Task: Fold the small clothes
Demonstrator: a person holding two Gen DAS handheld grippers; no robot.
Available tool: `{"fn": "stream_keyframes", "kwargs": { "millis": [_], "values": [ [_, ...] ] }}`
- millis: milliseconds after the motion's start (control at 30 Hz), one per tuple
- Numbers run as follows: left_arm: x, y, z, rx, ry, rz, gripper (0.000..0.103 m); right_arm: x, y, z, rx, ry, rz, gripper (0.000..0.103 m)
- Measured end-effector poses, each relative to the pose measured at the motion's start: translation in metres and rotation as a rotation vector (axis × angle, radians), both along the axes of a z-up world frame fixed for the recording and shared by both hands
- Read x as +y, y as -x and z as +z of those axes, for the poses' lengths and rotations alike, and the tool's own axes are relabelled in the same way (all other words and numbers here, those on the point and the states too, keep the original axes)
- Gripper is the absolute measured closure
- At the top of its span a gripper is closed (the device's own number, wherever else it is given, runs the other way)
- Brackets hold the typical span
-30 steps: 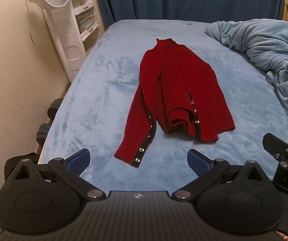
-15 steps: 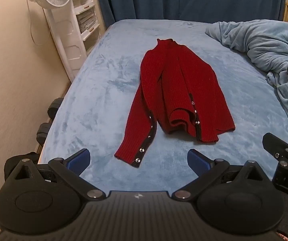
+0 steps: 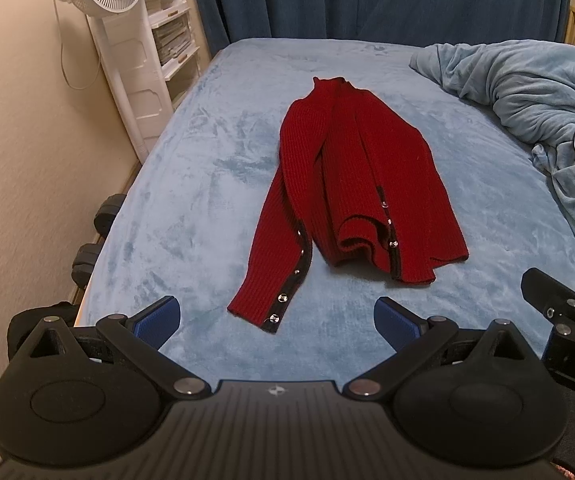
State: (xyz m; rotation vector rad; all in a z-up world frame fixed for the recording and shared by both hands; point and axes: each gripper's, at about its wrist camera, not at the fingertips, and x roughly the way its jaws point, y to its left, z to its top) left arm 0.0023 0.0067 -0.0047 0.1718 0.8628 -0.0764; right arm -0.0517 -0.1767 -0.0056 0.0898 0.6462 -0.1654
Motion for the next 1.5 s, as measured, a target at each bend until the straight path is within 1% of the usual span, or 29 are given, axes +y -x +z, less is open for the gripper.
{"fn": "stream_keyframes", "kwargs": {
  "millis": [1500],
  "values": [
    [-0.0025,0.0039,-0.0036,0.018,0.008,0.006,0.000,-0.0013,0.0025,-0.0093,0.018,-0.021,-0.001,0.001]
  ]
}}
